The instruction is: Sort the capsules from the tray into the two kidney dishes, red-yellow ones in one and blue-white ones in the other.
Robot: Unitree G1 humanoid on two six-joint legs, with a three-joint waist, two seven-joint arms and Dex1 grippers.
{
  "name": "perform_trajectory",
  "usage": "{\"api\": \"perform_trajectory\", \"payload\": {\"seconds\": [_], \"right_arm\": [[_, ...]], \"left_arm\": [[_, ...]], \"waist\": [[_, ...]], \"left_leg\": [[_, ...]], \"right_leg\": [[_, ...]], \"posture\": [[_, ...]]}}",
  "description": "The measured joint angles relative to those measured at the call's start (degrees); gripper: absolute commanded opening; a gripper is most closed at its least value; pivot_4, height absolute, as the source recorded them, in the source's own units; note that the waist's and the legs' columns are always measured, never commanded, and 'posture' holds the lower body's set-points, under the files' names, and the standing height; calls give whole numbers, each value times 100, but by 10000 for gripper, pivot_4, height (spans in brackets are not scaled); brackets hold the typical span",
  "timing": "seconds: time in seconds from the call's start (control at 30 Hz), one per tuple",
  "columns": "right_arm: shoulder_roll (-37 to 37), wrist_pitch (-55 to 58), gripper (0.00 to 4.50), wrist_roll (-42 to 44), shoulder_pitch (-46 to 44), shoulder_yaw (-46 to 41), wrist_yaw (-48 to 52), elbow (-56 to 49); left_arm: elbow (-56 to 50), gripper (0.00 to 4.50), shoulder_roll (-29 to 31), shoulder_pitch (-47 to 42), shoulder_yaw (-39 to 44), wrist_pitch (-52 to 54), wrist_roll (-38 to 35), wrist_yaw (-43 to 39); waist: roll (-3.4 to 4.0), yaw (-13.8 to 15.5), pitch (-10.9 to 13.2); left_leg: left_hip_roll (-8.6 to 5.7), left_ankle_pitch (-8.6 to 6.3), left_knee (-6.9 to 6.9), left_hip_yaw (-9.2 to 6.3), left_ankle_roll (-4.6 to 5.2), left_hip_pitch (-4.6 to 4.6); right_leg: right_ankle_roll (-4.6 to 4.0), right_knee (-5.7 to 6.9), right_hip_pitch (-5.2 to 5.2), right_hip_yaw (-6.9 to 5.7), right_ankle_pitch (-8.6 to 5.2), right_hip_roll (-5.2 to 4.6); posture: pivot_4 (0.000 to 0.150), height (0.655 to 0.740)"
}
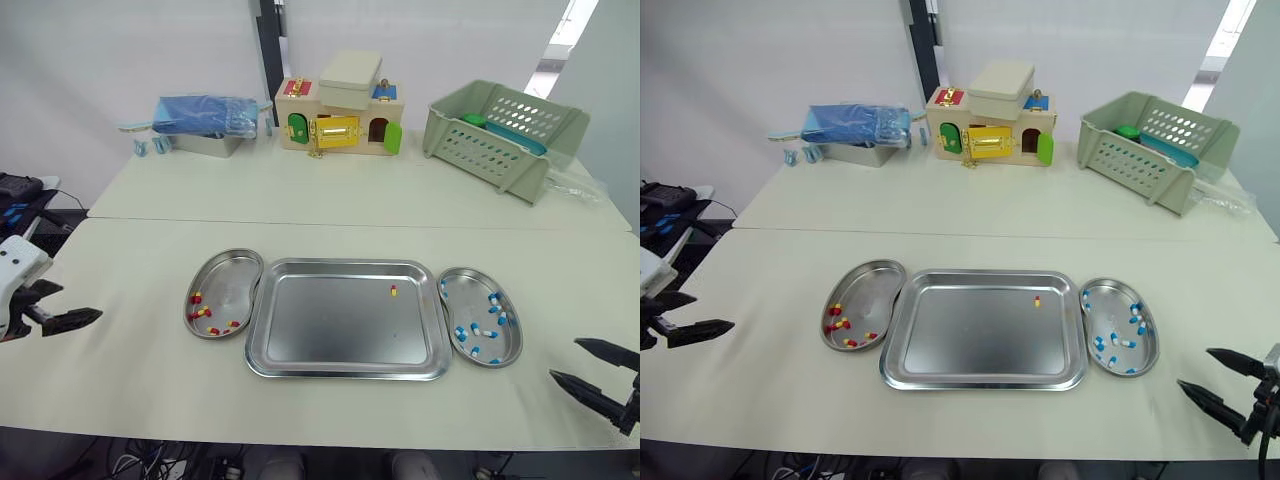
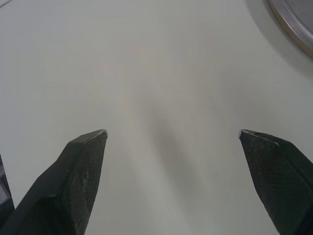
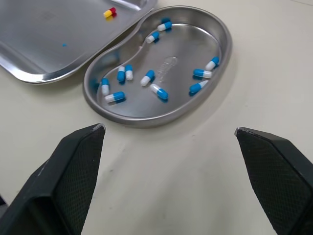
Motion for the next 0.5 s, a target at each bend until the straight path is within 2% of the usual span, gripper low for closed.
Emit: {"api": "perform_trajectory", "payload": {"seconds": [0.17,0.5], "right_arm": [[-80,4,45000,-233,-430,18,114,245],[3,130,45000,-408,-465,39,220,124]], "left_arm": [[-55,44650,-110,136,209,-7,-25,20],[-264,44650,-312,280,359,23,-110,36]], "waist": [[0,-29,0],[1,-32,0]], "left_leg": [[0,0,0,0,0,1],[1,0,0,1,0,1]], "right_leg": [[0,2,-1,1,0,0],[0,2,-1,1,0,0]], "posture": [[1500,7400],[1500,7400]]}}
